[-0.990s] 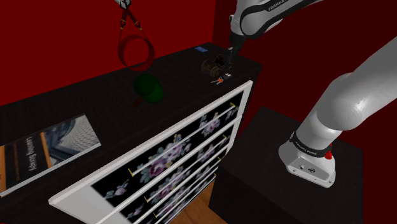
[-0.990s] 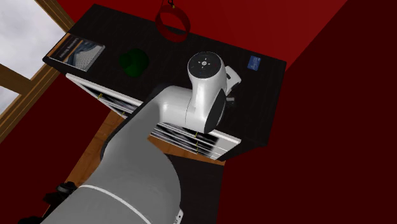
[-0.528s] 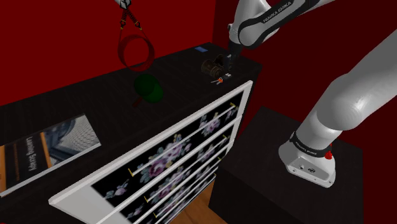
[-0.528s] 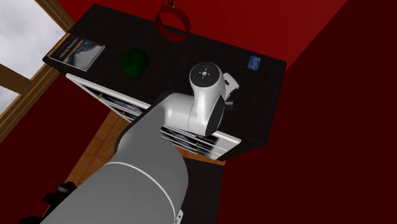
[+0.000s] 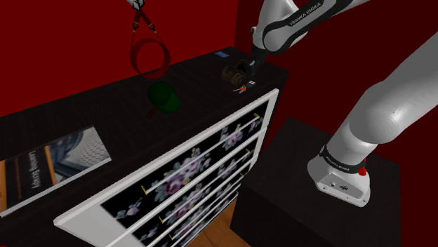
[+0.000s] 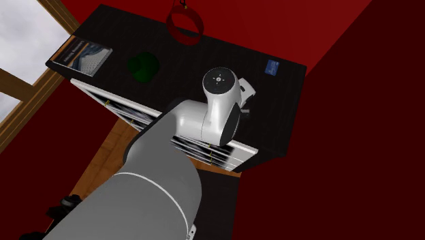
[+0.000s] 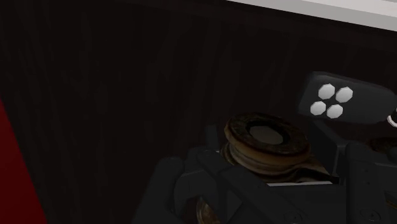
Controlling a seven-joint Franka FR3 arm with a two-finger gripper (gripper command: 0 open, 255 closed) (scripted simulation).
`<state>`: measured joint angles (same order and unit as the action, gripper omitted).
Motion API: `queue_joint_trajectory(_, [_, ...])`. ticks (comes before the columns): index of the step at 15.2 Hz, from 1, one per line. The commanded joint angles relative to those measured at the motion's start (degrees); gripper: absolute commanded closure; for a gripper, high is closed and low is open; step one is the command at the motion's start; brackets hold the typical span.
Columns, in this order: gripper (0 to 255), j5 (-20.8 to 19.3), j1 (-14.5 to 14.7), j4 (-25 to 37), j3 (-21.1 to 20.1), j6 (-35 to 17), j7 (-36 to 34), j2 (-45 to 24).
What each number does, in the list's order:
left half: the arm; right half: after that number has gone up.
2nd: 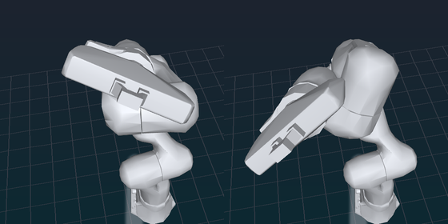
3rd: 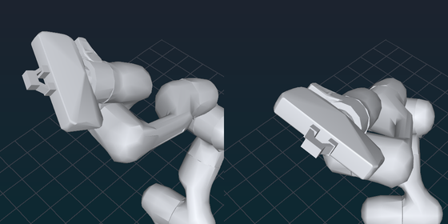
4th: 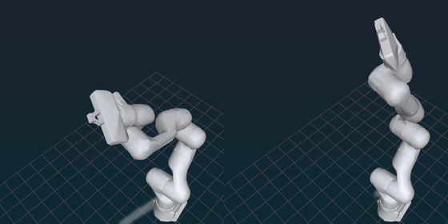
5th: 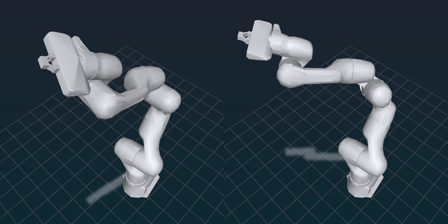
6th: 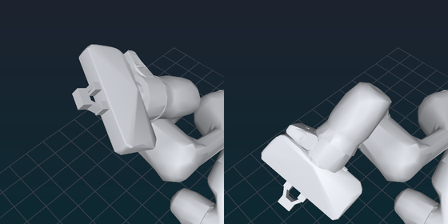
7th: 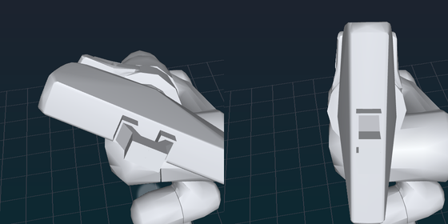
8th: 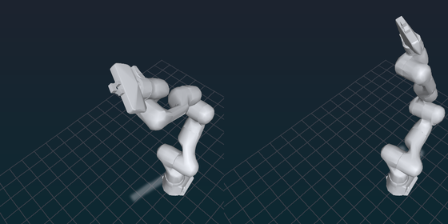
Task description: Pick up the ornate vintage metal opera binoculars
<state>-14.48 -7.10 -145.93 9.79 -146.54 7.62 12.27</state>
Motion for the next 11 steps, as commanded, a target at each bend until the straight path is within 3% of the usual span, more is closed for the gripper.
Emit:
queue_joint_trajectory(1, [255, 0.0, 0.0, 0.0, 0.0, 0.0, 0.0, 0.0])
queue_joint_trajectory(11, [255, 1.0, 0.4, 2.9, -0.2, 6.9, 1.2, 3.9])
